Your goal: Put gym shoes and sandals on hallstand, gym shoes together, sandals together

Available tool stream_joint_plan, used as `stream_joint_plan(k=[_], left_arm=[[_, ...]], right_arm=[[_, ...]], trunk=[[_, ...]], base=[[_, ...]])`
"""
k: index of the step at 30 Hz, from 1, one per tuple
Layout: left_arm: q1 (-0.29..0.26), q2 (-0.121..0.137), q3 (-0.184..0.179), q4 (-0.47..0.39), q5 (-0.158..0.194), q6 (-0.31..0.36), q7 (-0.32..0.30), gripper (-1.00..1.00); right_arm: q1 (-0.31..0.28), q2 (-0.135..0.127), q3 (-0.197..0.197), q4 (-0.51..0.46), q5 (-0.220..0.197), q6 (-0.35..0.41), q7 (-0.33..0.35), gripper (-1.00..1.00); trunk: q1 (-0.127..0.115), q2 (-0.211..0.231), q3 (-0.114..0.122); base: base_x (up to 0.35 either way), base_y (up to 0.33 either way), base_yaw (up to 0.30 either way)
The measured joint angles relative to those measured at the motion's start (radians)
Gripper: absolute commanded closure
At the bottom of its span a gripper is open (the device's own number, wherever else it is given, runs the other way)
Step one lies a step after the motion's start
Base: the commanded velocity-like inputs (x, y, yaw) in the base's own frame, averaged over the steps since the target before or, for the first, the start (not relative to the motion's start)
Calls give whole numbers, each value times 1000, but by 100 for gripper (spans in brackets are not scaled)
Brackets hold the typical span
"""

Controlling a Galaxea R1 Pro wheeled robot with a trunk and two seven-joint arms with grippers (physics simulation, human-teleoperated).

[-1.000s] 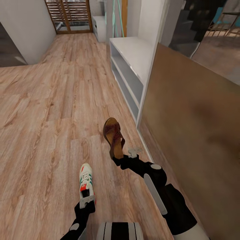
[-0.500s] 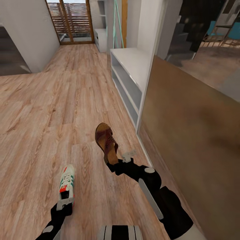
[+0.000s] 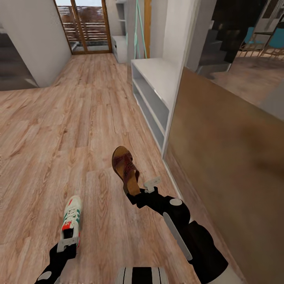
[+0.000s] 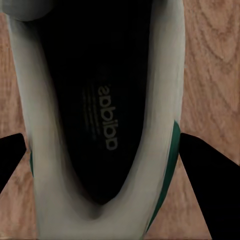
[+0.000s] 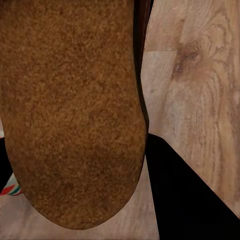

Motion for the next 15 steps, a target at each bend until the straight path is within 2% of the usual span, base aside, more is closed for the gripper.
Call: stream_joint_plan(k=[7,10,15], left_arm=[[1,2,0,-1,15,3,-4,100],[1,3,0,-3,17,5,-4,100],[2,9,0,-6,13,8,-4,100]], right_arm=[[0,0,0,4,3,-1,-1,100],[0,0,0,34,6,-21,-2,100],[0,1,0,159,8,-201,-3,100]], trunk=[[0,0,0],[0,0,0],[0,0,0]], base=[[-159,255,0],[-157,276,0],[-145,283,0]])
